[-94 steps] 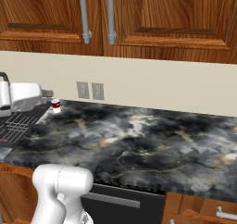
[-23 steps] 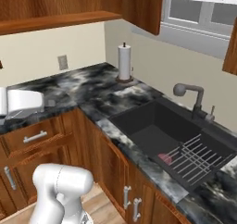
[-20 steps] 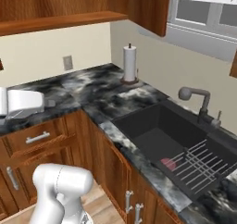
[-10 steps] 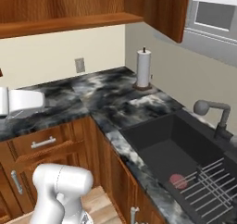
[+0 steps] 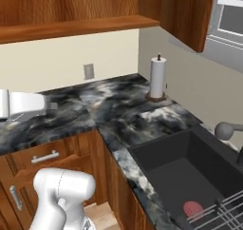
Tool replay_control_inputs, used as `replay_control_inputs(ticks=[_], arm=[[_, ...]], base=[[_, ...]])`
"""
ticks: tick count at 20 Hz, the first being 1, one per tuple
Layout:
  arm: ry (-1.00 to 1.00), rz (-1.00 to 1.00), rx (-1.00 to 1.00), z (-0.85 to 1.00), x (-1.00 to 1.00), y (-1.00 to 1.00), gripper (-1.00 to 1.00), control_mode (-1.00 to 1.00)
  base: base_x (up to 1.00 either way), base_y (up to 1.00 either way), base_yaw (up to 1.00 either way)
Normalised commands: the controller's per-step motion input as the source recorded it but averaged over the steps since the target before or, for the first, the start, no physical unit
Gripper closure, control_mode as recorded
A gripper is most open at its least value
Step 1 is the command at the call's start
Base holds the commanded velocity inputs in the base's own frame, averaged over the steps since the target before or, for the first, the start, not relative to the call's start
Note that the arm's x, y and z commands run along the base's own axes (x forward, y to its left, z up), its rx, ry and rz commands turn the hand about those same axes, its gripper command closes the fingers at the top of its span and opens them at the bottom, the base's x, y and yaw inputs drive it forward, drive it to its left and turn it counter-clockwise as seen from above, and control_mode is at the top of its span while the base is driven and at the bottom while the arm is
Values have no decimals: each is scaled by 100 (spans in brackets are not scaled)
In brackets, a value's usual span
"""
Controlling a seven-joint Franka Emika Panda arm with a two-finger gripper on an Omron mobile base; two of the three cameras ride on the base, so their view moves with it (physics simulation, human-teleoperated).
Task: Close all open cabinet doors.
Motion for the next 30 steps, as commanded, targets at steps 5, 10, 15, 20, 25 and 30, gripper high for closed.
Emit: replay_control_inputs(ticks=[5, 10, 15, 20, 25, 30], arm=[[0, 0, 0, 0, 0, 0, -100, 100], [0, 0, 0, 0, 0, 0, -100, 100], [0, 0, 0, 0, 0, 0, -100, 100], [0, 0, 0, 0, 0, 0, -100, 100], [0, 0, 0, 0, 0, 0, -100, 100], [0, 0, 0, 0, 0, 0, -100, 100]], base=[[51, -8, 17], [46, -16, 19], [35, -29, 24], [35, -36, 26], [32, -43, 29], [36, -47, 30]])
